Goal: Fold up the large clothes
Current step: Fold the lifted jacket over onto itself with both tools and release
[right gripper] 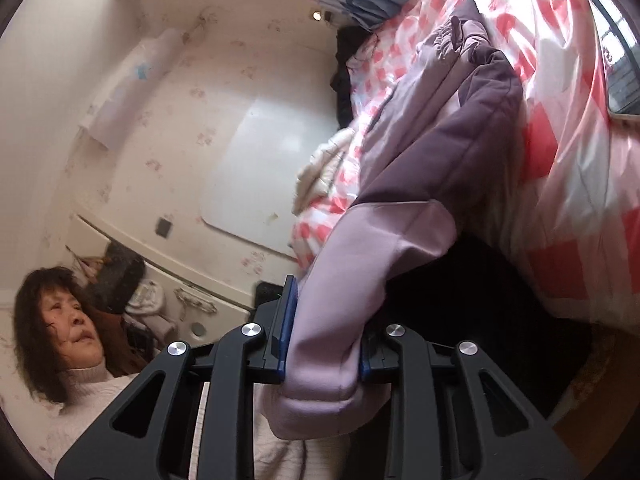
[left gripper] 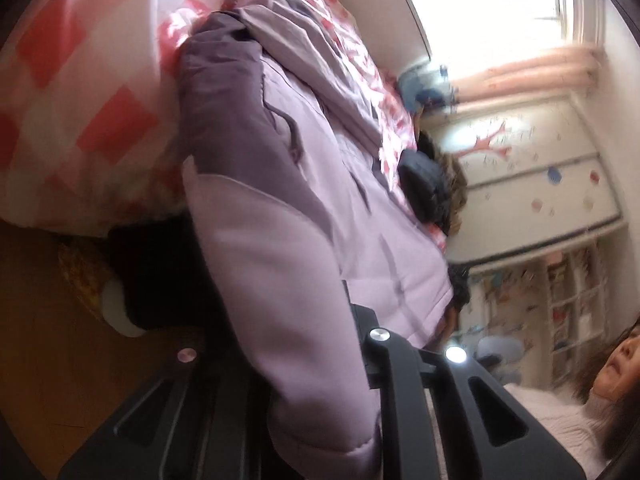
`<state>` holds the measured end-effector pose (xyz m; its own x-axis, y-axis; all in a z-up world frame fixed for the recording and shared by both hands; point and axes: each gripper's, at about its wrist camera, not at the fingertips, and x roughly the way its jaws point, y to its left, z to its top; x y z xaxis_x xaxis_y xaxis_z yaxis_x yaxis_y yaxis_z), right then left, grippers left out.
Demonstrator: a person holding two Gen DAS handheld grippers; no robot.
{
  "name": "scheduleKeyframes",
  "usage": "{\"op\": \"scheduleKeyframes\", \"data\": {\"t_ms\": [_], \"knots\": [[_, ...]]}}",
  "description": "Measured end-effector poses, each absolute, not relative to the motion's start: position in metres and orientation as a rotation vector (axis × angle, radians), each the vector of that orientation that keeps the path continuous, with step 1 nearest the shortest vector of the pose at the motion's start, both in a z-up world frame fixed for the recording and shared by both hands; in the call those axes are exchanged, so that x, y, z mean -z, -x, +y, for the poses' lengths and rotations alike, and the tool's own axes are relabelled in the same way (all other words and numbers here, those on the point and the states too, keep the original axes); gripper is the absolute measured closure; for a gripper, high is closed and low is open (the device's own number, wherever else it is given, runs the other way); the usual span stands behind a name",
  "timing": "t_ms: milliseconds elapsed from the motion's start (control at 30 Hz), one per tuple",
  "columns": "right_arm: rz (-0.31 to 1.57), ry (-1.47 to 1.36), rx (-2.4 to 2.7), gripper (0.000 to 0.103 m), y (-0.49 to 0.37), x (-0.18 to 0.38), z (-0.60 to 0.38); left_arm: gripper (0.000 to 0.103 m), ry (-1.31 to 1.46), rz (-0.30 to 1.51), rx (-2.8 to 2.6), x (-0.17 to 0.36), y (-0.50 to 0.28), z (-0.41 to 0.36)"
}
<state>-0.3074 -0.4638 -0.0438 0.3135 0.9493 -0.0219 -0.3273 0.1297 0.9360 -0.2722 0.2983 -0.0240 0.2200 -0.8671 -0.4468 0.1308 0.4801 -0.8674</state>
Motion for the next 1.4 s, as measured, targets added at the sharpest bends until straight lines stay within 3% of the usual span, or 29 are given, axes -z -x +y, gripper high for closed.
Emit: {"op": "scheduleKeyframes", "data": {"t_ms": [233,500,867,1400], "knots": [[0.486,-1.075,-1.175,0.079,0.247,-0.01,-0.468,0.087,0.873,0.874,0.812,-0.058,0.229,0.301],[0.378,-1.095,-1.161,0.079,0.136,-0.059,-0.465,0.087,0.935,0.726,0.789,-0.107,0.116,0.292],[0.42,-1.178,-0.981,0.079,0.008,-0.052,-0.466,0.087,1.032,0.722,0.672,-0.09,-0.025,0.275],[0.71,-1.284,-0.649,0.078,-0.141,0.093,-0.457,0.086,0.925,0.885,0.341,0.027,-0.169,0.23]]}}
